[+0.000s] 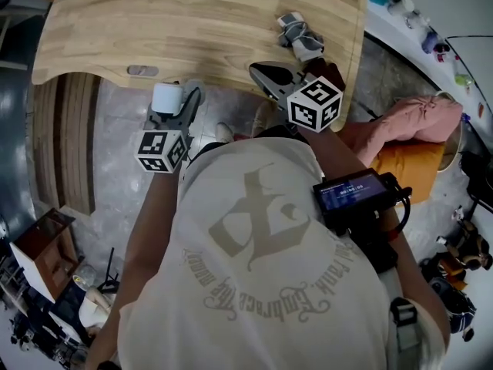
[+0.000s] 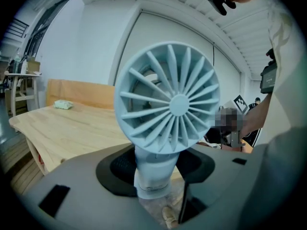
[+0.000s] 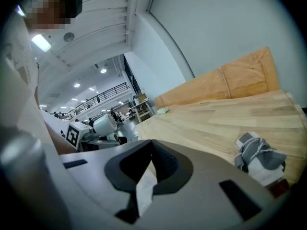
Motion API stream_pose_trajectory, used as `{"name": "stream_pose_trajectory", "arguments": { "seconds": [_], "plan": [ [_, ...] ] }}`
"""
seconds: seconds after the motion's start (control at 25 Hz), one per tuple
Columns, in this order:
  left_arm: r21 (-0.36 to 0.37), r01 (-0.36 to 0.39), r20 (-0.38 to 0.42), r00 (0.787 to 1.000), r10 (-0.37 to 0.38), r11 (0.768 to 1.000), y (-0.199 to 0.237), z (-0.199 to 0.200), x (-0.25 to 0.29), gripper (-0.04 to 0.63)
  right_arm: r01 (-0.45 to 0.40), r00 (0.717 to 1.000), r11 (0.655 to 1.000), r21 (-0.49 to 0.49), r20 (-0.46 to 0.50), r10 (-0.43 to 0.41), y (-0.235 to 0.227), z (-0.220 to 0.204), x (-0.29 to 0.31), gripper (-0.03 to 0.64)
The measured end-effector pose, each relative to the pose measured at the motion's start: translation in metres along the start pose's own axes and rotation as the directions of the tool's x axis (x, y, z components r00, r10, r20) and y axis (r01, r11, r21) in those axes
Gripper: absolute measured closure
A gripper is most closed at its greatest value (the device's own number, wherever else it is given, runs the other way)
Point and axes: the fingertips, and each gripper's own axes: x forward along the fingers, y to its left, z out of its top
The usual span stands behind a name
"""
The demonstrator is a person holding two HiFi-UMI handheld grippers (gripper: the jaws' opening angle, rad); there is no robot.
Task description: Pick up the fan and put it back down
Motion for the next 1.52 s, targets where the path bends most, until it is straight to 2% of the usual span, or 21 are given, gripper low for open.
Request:
{"name": "stream_pose_trajectory", "arguments": {
  "seconds": [0.2,0.44,1.04,1.52],
  "plan": [
    [-0.001,0.011,0.026,1.000,-0.011,1.000,0.010,-0.003,-0.038,0.362,0.005,1.000,1.000,-0.014,0.019,-0.004,0.027,-0.005,0.006,0.603],
    [0.012,0.039,0.027,0.999,-0.040,0.999,0.011,-0.008,-0.055,0.362,0.030,0.999,1.000,-0.001,0.027,-0.030,0.037,-0.014,0.002,0.603],
    [0.033,0.068,0.004,0.998,-0.068,0.997,0.018,-0.014,-0.055,0.362,0.069,0.997,0.998,0.006,0.034,-0.069,0.039,-0.017,0.004,0.603],
    [0.052,0.140,-0.001,0.990,-0.140,0.989,0.019,-0.016,-0.058,0.362,0.146,0.987,0.989,0.012,0.067,-0.147,0.050,-0.020,-0.005,0.603]
  ]
}}
